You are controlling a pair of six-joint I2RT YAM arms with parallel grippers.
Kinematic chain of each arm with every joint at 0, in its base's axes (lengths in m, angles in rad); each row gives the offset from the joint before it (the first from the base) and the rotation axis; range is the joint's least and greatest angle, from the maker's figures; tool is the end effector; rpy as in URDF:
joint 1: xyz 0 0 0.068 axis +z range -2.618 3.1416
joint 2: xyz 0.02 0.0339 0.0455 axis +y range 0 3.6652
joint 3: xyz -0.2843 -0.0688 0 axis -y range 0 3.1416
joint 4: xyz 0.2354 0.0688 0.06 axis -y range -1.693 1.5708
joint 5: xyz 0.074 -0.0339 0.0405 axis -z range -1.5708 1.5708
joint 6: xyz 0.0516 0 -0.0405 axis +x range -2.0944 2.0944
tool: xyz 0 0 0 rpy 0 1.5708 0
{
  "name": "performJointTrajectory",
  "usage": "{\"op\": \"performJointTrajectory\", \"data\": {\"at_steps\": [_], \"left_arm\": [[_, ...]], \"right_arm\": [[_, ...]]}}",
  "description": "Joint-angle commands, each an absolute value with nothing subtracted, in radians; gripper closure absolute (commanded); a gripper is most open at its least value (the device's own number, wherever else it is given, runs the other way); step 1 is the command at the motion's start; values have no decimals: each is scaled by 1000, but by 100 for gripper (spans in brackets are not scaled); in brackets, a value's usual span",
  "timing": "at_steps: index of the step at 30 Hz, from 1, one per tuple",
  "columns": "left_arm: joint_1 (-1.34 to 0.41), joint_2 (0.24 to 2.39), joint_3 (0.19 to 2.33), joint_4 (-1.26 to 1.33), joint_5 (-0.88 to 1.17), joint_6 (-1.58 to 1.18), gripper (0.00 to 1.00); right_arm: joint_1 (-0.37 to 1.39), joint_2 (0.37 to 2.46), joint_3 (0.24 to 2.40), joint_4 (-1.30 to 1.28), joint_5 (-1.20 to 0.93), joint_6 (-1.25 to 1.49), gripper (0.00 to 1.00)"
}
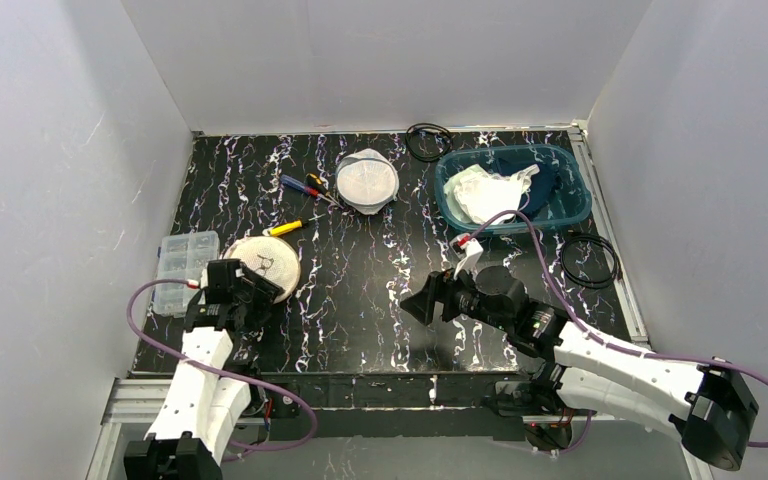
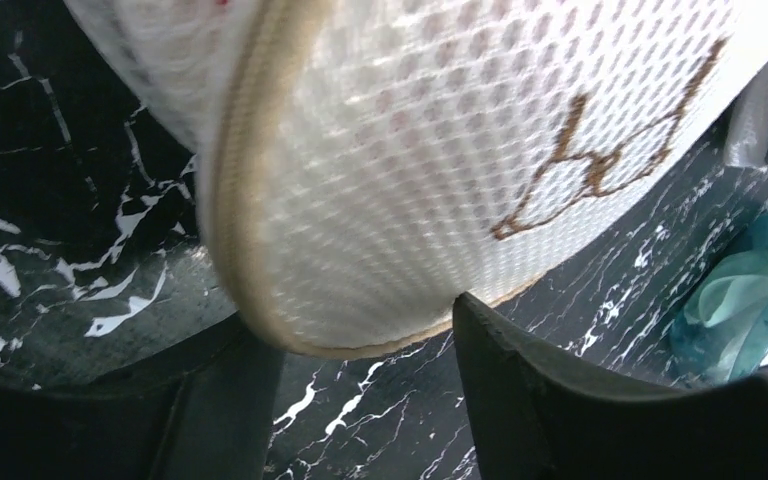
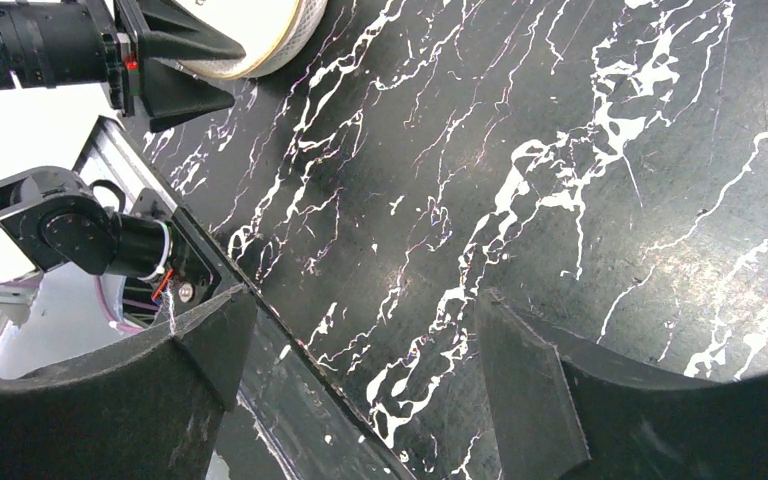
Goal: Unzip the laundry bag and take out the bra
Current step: Pick up the laundry bag at the center of the board, then place the laundry bag at the center of the board.
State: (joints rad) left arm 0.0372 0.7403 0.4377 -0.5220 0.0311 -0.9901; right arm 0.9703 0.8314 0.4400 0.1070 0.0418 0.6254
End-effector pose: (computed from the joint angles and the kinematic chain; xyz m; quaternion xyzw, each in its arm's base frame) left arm 0.1379 0.0035 0.2002 -0.4526 0.8137 -0.1800 0.3172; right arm 0.1088 0.1551 0.2540 -0.1249 0.7903 0.4176 0.4307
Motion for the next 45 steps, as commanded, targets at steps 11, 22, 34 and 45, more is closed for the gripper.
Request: {"op": "performJointTrajectory", "data": {"at_steps": [11,22,34,45], "left_arm": [[43,637,485,-305,376,-988,99],[-137,833,700,-49,890,-978,100],[-367,1222,813,50,1109,-660,97],[-457,1411,851,-110,1241,-364,75]], "right_arm": [[971,709,442,66,204,641,11],[962,805,879,-303,144,427,2],[956,732,866,-341,185,446,1],[888,754,689,-245,166,370,1]]}}
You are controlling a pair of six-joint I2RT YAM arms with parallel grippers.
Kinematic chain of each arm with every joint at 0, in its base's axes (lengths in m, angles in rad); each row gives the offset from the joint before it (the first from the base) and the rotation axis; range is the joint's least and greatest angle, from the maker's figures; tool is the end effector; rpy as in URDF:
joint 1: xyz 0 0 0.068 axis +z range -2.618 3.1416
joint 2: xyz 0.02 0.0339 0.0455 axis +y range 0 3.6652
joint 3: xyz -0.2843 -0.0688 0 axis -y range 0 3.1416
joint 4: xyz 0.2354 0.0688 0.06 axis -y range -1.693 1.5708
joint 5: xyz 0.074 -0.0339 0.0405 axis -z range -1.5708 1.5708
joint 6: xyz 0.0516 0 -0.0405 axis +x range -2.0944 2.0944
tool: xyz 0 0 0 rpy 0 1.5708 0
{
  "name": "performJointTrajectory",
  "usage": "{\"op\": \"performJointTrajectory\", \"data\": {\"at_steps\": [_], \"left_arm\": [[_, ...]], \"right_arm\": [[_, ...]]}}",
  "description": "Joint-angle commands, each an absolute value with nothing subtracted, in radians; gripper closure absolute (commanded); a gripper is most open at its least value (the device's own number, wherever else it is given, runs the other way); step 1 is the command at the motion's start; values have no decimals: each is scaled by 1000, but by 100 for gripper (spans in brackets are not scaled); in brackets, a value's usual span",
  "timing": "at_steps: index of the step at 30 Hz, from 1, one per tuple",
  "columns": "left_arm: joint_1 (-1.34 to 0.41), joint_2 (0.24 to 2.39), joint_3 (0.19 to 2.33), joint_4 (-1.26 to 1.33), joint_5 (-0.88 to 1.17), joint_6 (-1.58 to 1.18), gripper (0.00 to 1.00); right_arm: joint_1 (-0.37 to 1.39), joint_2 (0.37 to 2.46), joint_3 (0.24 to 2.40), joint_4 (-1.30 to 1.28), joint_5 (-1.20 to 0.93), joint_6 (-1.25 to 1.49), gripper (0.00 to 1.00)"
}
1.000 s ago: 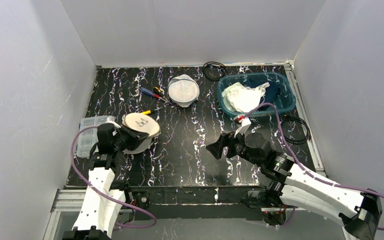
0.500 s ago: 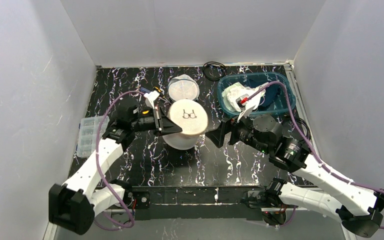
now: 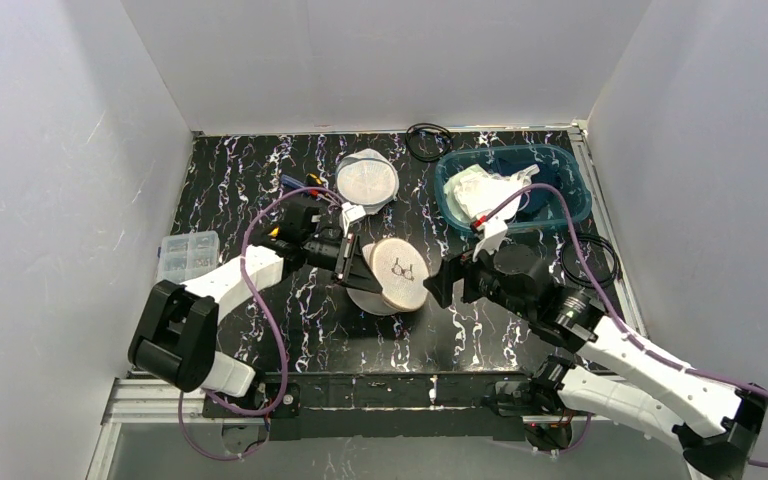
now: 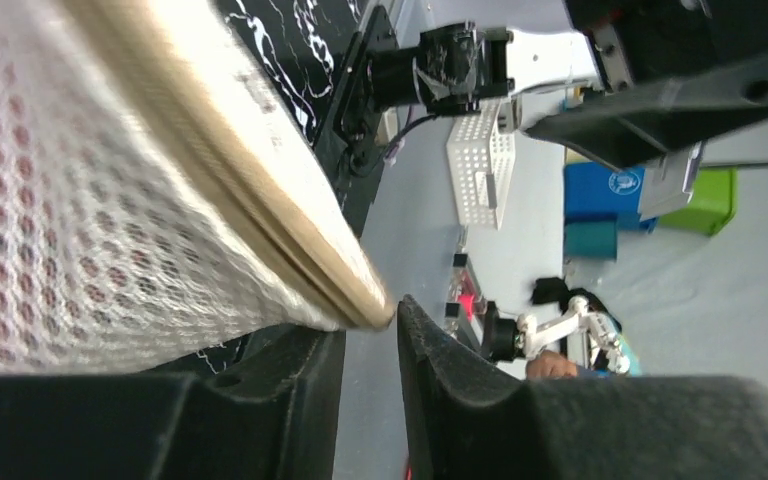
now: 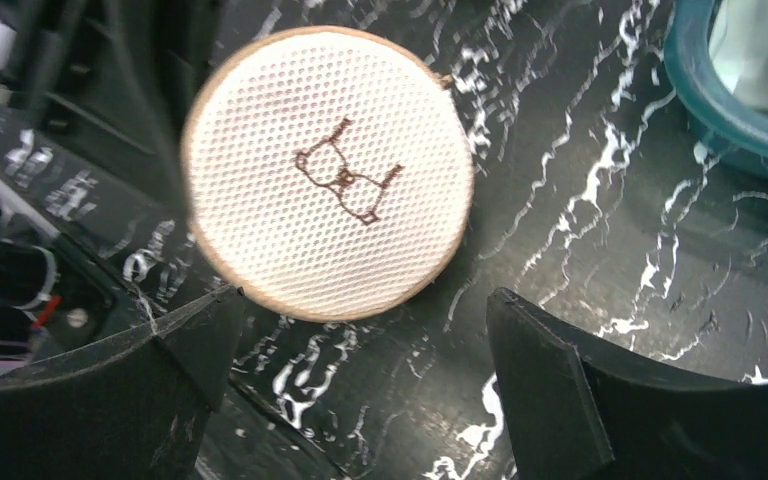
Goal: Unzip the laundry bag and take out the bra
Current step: Place the laundry bag at the center of the board, then pick up the laundry bag at the center of the board.
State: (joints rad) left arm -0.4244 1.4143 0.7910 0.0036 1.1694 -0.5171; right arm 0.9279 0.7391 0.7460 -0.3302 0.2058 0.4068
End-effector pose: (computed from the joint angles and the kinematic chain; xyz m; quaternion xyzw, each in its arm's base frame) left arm 0.2342 -0.1580 0.2509 0.2181 0.7523 -0.6105 0.1177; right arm 0.1061 0.1241 0.3271 -0.1500 0.7956 0.2941 0.5079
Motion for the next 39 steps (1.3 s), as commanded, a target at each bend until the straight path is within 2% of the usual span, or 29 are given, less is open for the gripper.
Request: {"op": "performJointTrajectory", "data": {"at_steps": [1,4,9,12,17,18,20,21,22,27,32,35,39], "left_arm": [[-462,1409,855,-139,1229,-340,72],[-466,1386,850,-174,1197,-318,70],[-467,1371,848,-220,1128,-324,71],[-468,1329,848,-277,997,-338,65],[-468,1087,766,-225,689,-533,40],[-468,1043,745,-221,606,-581,36],[-480,944,698,-213,497,-689,34],[-499,889,662,-196,439,-743,14],[-537,833,627,-175,373,-791,3],[-882,674,509,-159,-125,-1026,2],[-1232,816,615,-208,-599,-1152,2],[-1279,1003,734,-281,-740,-1215,2],[-1279,1131,811,-311,-812,-1268,7]], "right_arm": [[867,760,673,-216,133,366,1],[759,800,631,-118,-41,375,1],[448,927,519,187,-431,543,1],[400,955,481,322,-481,641,2],[400,911,505,249,-415,632,1],[400,903,509,234,-415,633,1],[401,875,506,210,-404,645,1],[401,859,502,201,-395,650,1],[401,844,498,189,-388,655,1],[401,780,497,97,-327,665,2],[402,721,479,37,-250,703,3],[402,710,474,11,-241,712,4],[403,693,473,2,-244,715,4]]}}
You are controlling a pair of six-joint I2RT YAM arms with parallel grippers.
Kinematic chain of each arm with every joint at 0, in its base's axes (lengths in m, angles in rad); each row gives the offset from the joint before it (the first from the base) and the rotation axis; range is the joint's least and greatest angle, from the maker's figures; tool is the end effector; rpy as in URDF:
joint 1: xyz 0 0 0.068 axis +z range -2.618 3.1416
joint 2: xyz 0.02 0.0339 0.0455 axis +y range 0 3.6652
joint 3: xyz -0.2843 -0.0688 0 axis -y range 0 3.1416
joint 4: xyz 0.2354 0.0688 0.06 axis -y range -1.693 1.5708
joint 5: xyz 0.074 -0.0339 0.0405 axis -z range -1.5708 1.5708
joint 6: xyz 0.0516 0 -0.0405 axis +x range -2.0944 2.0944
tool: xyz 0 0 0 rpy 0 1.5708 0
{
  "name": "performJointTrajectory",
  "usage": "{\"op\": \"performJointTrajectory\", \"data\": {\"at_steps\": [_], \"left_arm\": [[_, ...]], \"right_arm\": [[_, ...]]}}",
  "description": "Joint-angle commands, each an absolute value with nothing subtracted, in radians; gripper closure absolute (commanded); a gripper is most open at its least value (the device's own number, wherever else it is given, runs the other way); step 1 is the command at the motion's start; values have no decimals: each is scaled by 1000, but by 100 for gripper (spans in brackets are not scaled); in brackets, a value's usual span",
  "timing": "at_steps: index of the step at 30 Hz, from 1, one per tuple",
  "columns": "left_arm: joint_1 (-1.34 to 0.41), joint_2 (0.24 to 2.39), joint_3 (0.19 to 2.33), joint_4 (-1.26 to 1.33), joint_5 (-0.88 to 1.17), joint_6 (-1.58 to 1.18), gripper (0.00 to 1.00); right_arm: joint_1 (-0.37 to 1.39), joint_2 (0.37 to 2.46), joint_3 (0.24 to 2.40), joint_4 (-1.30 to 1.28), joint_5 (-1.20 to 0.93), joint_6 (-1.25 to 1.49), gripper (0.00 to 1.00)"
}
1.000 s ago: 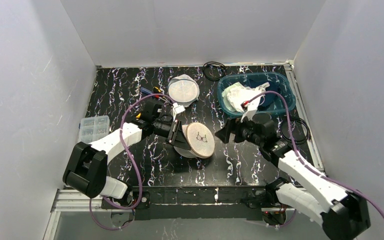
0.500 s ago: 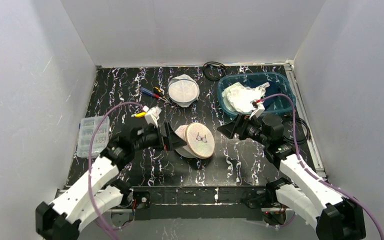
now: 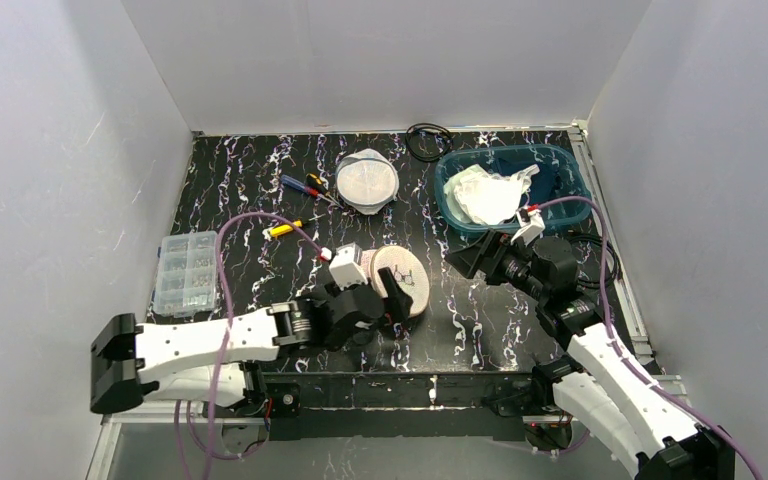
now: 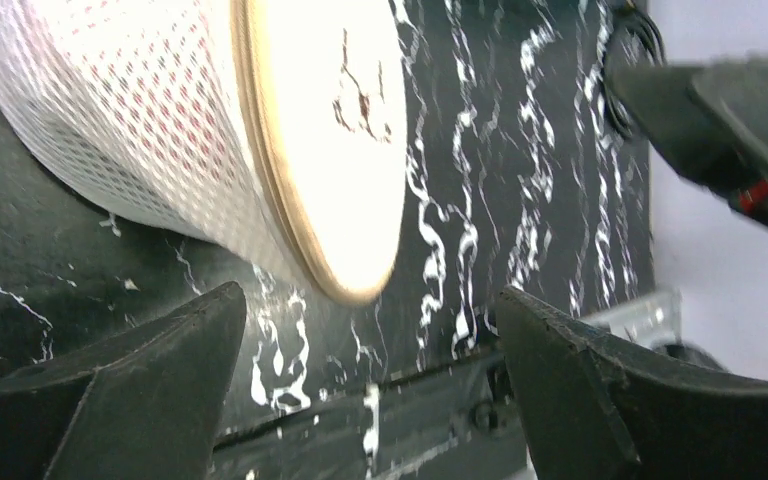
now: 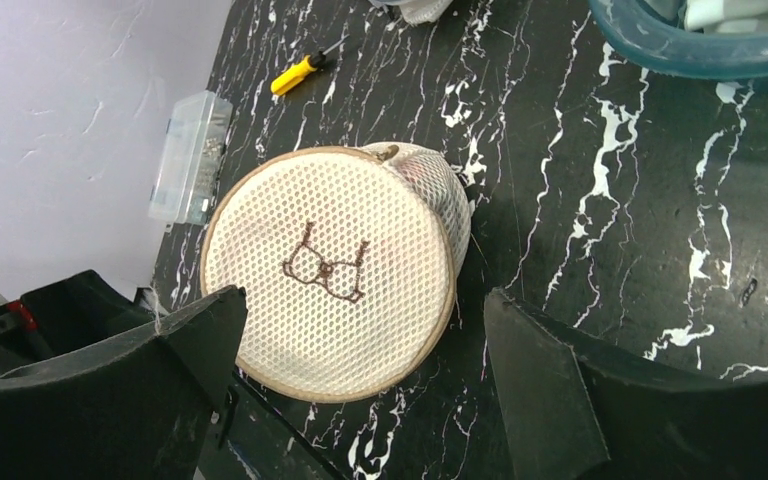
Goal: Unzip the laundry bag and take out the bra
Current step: Pick up the laundry bag at the center of the board.
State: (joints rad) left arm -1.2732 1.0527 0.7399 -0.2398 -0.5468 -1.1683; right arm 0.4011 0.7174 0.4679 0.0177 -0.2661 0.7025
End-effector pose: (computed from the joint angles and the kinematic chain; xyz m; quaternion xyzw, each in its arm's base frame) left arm 0.0908 -0.2045 0.2832 -0.0873 0.8465 -0.3600 0.3824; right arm 0.1504 0.0785 0.2720 0.0353 0.7808 0.4110 0.4693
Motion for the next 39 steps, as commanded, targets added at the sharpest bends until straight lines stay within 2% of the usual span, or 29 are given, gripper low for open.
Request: {"op": "performJointTrajectory", "data": {"at_steps": [1,5,6,8,12,18,23,29,32,36,39], "left_arm": [[-1279,1154,830,-329,-823,-1274,9],[-1247,1241,910,-463,-802,-1352,14],[-1234,1246,906,-454,-785,-1346,19],[-1199,1246,872,-387,-726,-1310,31],[-1093,1212,797,-268,-563,-1201,65],[-895,1133,740,-137,-213,-1005,100],[-722,1078,769,-29,291,-834,100],[-656,1152,988,-191,823,-629,100],[-657,1169,1054,-251,954,-566,100],[-655,1180,1100,-272,1037,-510,100],[-655,1213,1122,-268,1081,-493,100]], "right_arm": [[402,690,472,-26,-241,715,4],[402,686,472,-46,-242,707,5],[402,686,472,-45,-243,706,5],[402,693,471,-38,-250,704,5],[402,720,487,-25,-295,690,5],[402,755,533,-9,-362,674,3],[402,796,556,103,-531,727,1],[403,766,600,161,-680,806,1],[402,735,665,39,-680,742,1],[403,709,747,-182,-656,630,1],[403,689,750,-234,-664,625,1]]}}
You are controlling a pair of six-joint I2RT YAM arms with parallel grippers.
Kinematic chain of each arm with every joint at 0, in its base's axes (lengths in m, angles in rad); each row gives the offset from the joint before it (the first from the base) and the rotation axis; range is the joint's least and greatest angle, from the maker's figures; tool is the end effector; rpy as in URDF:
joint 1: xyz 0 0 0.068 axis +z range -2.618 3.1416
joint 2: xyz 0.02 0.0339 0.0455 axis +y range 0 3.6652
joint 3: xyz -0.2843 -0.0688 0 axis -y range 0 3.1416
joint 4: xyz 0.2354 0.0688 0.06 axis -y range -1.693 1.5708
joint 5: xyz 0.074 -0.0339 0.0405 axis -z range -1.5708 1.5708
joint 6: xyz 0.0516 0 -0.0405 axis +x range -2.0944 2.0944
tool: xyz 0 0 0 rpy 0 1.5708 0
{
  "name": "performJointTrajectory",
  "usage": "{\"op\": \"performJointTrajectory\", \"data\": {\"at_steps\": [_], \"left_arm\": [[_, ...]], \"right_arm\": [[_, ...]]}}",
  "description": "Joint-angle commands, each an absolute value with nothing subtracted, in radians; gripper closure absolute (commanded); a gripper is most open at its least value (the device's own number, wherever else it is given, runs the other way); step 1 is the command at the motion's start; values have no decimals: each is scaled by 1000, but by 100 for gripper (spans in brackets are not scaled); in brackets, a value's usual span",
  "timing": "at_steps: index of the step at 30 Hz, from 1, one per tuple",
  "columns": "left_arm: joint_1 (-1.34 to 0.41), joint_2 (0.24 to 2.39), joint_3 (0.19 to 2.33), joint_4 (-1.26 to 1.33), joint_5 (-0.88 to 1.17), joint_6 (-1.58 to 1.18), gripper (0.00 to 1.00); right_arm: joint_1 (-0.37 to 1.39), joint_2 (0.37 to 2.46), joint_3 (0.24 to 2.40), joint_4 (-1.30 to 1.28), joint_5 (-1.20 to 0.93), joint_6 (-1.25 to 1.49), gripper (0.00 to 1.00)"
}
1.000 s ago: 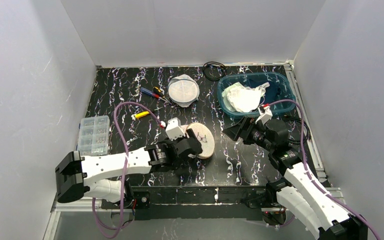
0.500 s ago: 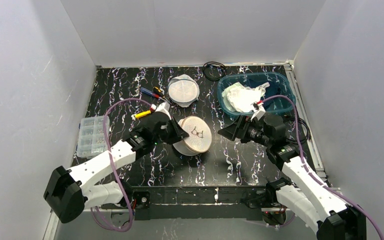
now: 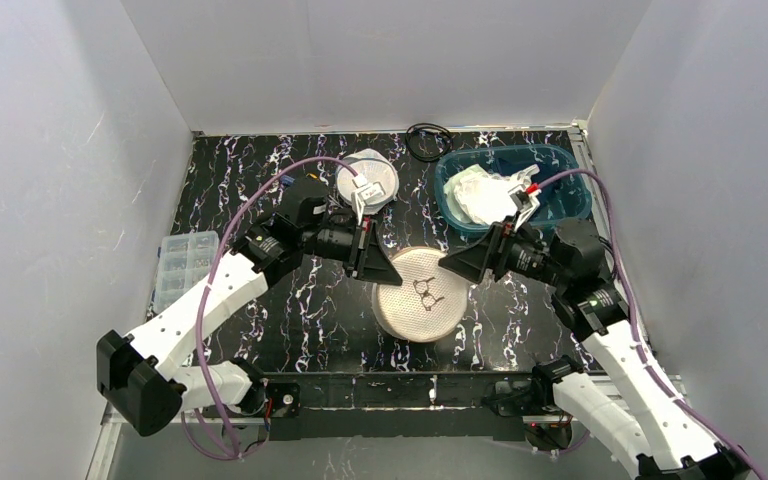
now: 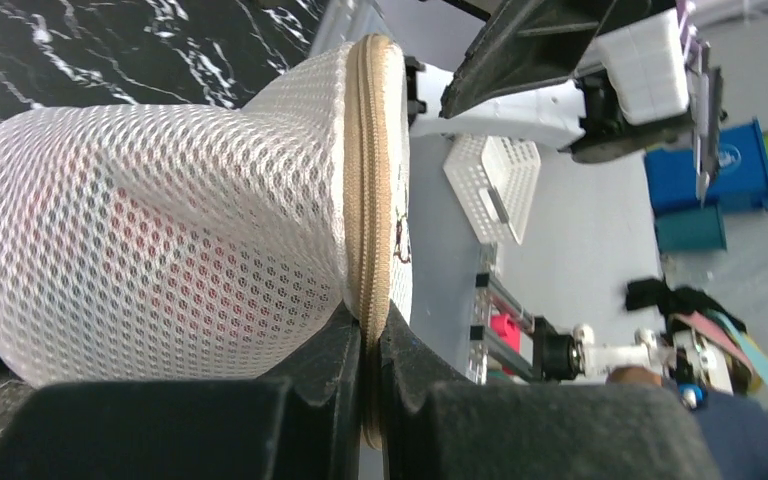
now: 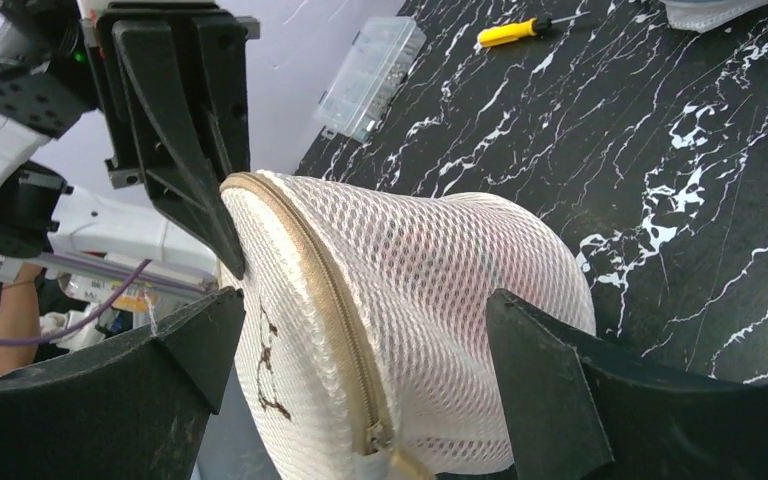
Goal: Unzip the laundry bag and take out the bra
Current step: Pick up the laundry bag at the center of the board, then adjust the laundry bag.
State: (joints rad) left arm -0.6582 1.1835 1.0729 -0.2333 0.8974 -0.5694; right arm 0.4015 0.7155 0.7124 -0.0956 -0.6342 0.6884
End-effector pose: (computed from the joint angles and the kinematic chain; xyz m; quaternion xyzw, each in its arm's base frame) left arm 0.1756 -0.1868 0.3746 0.2822 0.7249 -0.5887 0.2197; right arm 0.1317 0.0891 0.3479 -0.1065 0.7269 0.5283 0.4257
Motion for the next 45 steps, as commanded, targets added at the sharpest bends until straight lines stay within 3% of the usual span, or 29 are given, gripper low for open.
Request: {"op": "performJointTrajectory", "data": {"at_steps": [1,10,14,18,24,25,26,28,35,38,41,45], "left_arm": [[-655,1224,1132,-276,1092,-486,100],[-655,1317,1212,-383,1136,-401,100],[-655,1341,1227,-431,1159,-359,100],[-654,1349,1221,-437,1171,-339,100],[-655,1359,1201,-404,1144,-357,97],[-655,1353,1188,-381,1114,-379,94],[-653,1343,1174,-362,1073,-400,80],[-650,1313,1139,-325,956,-443,53],[-624,972,806,-32,506,-792,3],[-660,793,636,57,336,-1012,1],[-803,638,516,67,58,-1145,2],[-985,619,489,75,-227,-1206,1]], "right_arm": [[405,686,746,-239,-673,624,2],[427,677,737,-195,-783,624,15],[433,706,725,-195,-820,607,28],[433,734,720,-171,-838,607,43],[439,782,724,-99,-856,660,85],[439,786,723,-84,-843,676,92],[440,789,721,-68,-824,697,99],[439,783,708,-17,-763,754,99],[440,728,561,237,-419,1040,99],[460,700,498,303,-272,1136,99],[523,671,461,315,-114,1183,99],[679,666,418,318,125,1229,99]]}}
